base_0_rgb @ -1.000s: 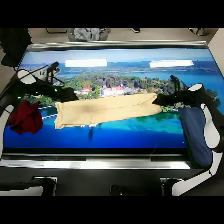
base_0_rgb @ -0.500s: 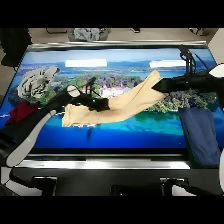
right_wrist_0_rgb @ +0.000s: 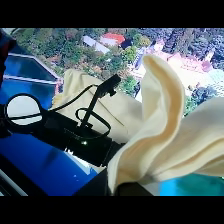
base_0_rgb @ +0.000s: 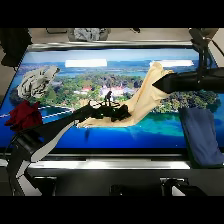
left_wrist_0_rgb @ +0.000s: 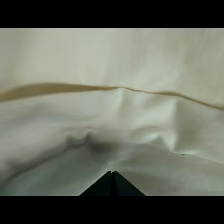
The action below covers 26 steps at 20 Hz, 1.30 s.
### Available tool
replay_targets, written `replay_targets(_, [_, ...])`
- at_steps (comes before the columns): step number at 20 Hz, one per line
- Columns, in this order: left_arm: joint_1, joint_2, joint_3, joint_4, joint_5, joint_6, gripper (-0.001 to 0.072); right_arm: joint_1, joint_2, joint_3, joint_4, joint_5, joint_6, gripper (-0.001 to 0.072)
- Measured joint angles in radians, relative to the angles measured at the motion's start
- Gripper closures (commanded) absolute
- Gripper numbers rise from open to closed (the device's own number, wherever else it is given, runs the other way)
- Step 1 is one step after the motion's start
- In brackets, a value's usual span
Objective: Fold the shirts.
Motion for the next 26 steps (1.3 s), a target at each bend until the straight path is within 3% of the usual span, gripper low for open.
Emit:
replay_targets(4, [0.070,0.104,0.000,0.110,0.018,-0.006,0.0682,0.002,-0.057,0.000,0.054,-0.047,0.003,0.0666])
replay_targets(11, [0.469,0.498,0.000,0.533,-0.071,-0.097,0.0681,0.179,-0.233,0.000,0.216,-0.226,-0.039,0.0665])
replay_targets(15, [0.667,0.675,0.000,0.638,-0.150,-0.109,0.0681,0.365,-0.343,0.000,0.272,-0.367,-0.044,0.0664])
replay_targets(18, [0.739,0.755,-0.001,0.667,-0.184,-0.111,0.0681,0.485,-0.429,0.000,0.305,-0.464,-0.043,0.0661])
replay_targets(19, [0.751,0.772,-0.002,0.673,-0.189,-0.112,0.0681,0.517,-0.462,0.000,0.313,-0.491,-0.040,0.0623])
replay_targets(20, [0.756,0.785,-0.002,0.678,-0.194,-0.112,0.0681,0.546,-0.494,0.000,0.327,-0.513,-0.033,0.0384])
replay_targets(21, [0.757,0.792,-0.002,0.681,-0.200,-0.112,0.0681,0.570,-0.521,0.000,0.341,-0.533,-0.030,0.0042])
replay_targets(26, [0.751,0.810,-0.002,0.690,-0.208,-0.107,0.0680,0.594,-0.591,0.000,0.366,-0.575,-0.052,0.0028])
